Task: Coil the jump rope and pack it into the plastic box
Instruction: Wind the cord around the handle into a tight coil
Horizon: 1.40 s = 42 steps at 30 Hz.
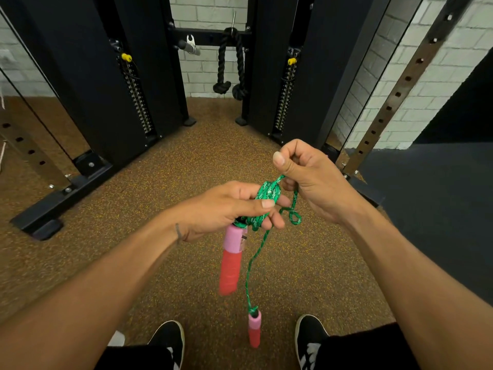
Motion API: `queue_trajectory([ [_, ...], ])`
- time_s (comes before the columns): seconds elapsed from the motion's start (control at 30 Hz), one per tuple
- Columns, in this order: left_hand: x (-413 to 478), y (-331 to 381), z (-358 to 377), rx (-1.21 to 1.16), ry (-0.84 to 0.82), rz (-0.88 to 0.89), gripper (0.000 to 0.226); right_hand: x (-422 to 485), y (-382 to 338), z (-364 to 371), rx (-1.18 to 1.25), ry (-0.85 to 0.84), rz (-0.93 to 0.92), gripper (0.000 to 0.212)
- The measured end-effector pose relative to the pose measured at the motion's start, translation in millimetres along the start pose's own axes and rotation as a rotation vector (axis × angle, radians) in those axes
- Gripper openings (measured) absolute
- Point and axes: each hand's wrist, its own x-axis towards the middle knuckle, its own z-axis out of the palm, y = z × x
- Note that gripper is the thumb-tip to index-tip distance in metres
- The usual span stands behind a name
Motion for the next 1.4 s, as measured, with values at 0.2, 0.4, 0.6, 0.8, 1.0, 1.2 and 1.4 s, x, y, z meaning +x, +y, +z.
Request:
queue_trajectory([
  [0.2,-0.7,1.4,-0.1,-0.173,0.067,0.027,0.035,-2.5,3.4,3.5,-0.028,-0.075,0.033,0.038],
  [0.4,0.4,-1.6,-0.9,-0.428,0.091,0.106,0.031,-2.2,8.9,9.3,0.001,-0.086,0.038,0.04],
  [0.6,0.5,4.1,-7.1,-0.661,0.152,0.172,0.038,-3.5,17.4,13.0,-0.2,-0.109,0.096,0.053],
  [0.8,1.8,5.6,-9.8,-0.728,0.252,0.207,0.035,-4.7,20.8,16.5,-0.056,-0.114,0.22,0.046],
  [1.0,4.7,7.1,-15.5,-0.664,0.479,0.256,0.039,-8.6,22.4,20.4,0.013,-0.089,0.446,0.039],
  [1.2,4.0,5.7,-18.0,-0.466,0.611,0.198,0.033,-12.4,18.7,29.0,-0.254,-0.215,0.38,0.023],
  [1.4,7.6,-1.6,-13.3,-0.141,0.658,0.091,0.022,-15.5,9.5,31.1,-0.319,-0.383,0.344,0.038],
])
